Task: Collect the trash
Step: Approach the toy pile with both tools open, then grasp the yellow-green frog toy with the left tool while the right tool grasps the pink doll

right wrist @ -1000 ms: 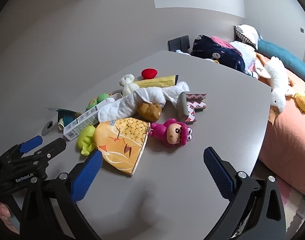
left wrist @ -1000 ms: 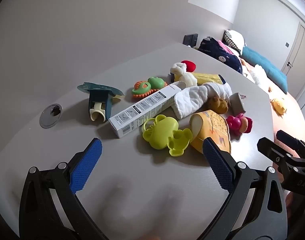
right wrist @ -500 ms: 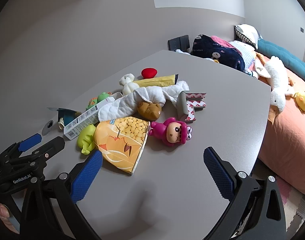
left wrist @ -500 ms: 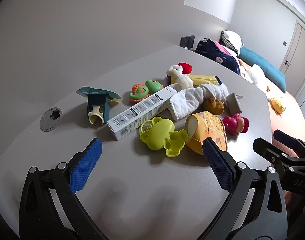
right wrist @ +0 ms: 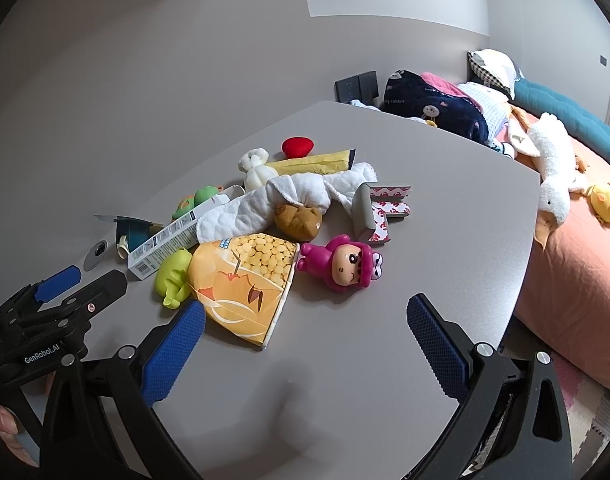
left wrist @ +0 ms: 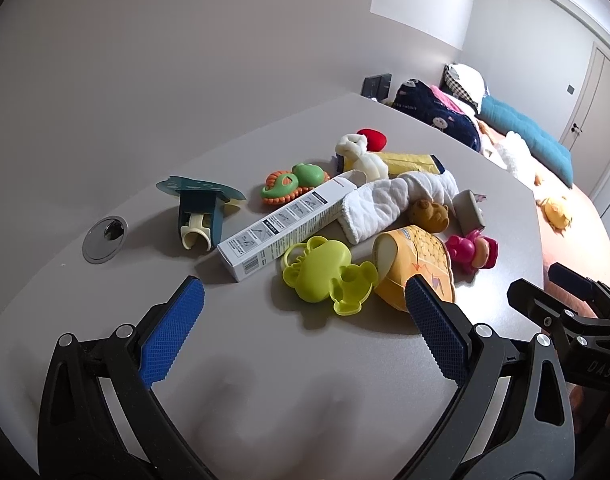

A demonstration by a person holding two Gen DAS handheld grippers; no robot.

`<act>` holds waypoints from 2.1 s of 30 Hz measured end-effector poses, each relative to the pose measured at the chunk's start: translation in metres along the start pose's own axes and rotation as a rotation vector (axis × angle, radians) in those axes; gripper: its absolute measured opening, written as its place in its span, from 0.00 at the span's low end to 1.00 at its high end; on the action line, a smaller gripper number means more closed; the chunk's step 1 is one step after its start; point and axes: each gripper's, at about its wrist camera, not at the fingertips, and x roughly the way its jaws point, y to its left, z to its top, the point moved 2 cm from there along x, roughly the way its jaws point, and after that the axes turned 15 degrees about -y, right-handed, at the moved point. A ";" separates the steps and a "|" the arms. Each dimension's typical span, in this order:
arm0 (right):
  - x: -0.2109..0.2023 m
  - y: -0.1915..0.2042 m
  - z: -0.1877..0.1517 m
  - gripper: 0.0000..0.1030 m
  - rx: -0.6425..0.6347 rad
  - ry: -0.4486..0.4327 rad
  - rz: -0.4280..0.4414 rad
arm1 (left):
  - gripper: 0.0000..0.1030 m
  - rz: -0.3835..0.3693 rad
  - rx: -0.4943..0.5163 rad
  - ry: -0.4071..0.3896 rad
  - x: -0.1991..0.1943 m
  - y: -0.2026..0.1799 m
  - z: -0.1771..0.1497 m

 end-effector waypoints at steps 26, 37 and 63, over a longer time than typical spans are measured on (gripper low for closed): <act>0.000 0.000 -0.001 0.98 0.000 0.005 0.000 | 0.94 -0.024 -0.004 -0.018 0.000 0.001 -0.002; 0.004 -0.005 -0.005 0.98 -0.003 0.018 0.001 | 0.94 -0.019 0.025 0.019 0.010 -0.001 -0.008; 0.080 -0.037 -0.005 0.92 0.005 0.097 -0.068 | 0.84 -0.036 0.017 0.140 0.082 0.001 -0.017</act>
